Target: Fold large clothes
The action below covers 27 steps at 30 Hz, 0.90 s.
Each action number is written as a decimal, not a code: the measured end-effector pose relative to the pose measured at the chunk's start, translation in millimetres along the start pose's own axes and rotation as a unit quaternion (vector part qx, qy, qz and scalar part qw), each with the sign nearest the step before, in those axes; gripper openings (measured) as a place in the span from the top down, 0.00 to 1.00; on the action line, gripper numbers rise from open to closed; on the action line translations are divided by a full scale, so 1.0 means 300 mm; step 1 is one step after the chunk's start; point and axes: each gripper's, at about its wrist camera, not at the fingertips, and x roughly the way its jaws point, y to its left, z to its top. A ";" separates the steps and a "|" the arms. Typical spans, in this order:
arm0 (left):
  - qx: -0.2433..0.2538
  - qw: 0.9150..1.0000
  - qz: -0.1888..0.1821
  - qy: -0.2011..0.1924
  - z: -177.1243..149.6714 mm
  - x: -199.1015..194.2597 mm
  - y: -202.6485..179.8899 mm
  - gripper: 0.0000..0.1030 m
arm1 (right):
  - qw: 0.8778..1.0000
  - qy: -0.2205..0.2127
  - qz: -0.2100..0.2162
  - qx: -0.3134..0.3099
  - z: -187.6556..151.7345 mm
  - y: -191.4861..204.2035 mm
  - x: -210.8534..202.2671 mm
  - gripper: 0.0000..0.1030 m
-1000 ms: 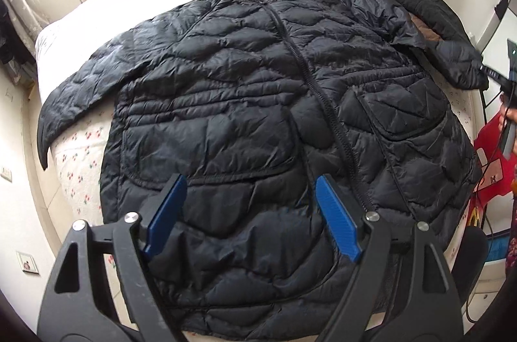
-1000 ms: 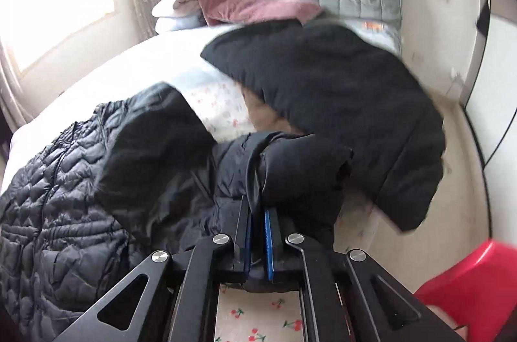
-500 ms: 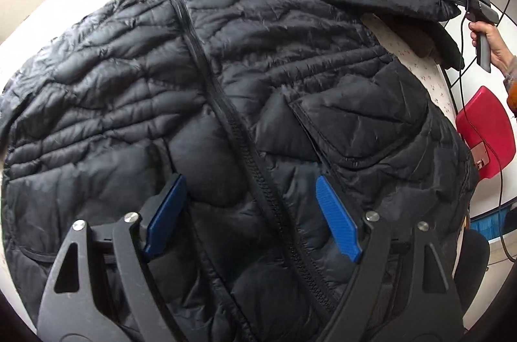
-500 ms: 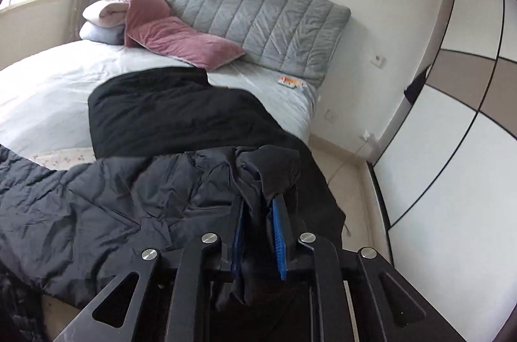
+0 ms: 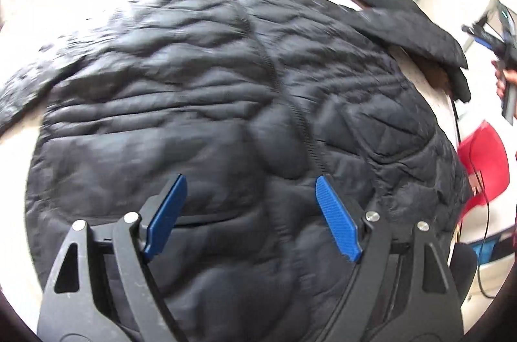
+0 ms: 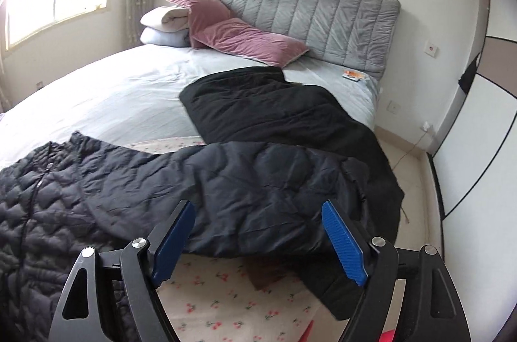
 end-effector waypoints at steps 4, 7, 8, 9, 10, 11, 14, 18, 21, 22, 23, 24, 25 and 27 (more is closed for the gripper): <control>-0.074 0.997 0.029 -0.019 -0.008 -0.101 0.240 0.20 | 0.996 0.037 0.084 0.003 -0.053 0.120 -0.044 0.17; -0.142 0.988 0.045 -0.039 -0.024 -0.154 0.448 0.20 | 0.989 0.064 0.132 0.011 -0.093 0.186 -0.051 0.17; -0.166 0.984 0.054 -0.047 -0.037 -0.167 0.522 0.20 | 0.987 0.067 0.145 0.015 -0.106 0.207 -0.055 0.17; -0.190 0.978 0.063 -0.054 -0.045 -0.178 0.593 0.20 | 0.986 0.074 0.152 0.017 -0.119 0.230 -0.056 0.17; -0.215 0.972 0.071 -0.064 -0.058 -0.189 0.670 0.20 | 0.985 0.078 0.155 0.018 -0.129 0.246 -0.059 0.17; -0.236 0.966 0.077 -0.074 -0.068 -0.195 0.737 0.20 | 0.984 0.081 0.157 0.018 -0.142 0.268 -0.066 0.17; -0.296 0.947 0.085 -0.094 -0.100 -0.192 0.935 0.20 | 0.983 0.094 0.158 0.003 -0.184 0.349 -0.077 0.17; -0.373 0.919 0.060 -0.112 -0.124 -0.147 1.146 0.20 | 0.977 0.116 0.176 -0.019 -0.248 0.466 -0.093 0.17; -0.437 0.890 0.026 -0.129 -0.136 -0.096 1.272 0.27 | 0.971 0.131 0.196 -0.029 -0.292 0.546 -0.102 0.17; -0.459 0.878 0.015 -0.137 -0.141 -0.079 1.303 0.27 | 0.969 0.135 0.202 -0.034 -0.305 0.572 -0.103 0.17; -0.482 0.864 0.003 -0.146 -0.151 -0.063 1.334 0.28 | 0.968 0.139 0.204 -0.041 -0.317 0.597 -0.104 0.17; -0.502 0.851 -0.009 -0.155 -0.158 -0.045 1.360 0.31 | 0.967 0.144 0.205 -0.048 -0.328 0.622 -0.103 0.17; -0.519 0.839 -0.012 -0.166 -0.165 -0.032 1.380 0.32 | 0.966 0.149 0.206 -0.055 -0.340 0.645 -0.101 0.17; -0.543 0.819 -0.009 -0.186 -0.177 -0.017 1.415 0.39 | 0.962 0.159 0.211 -0.066 -0.361 0.681 -0.099 0.17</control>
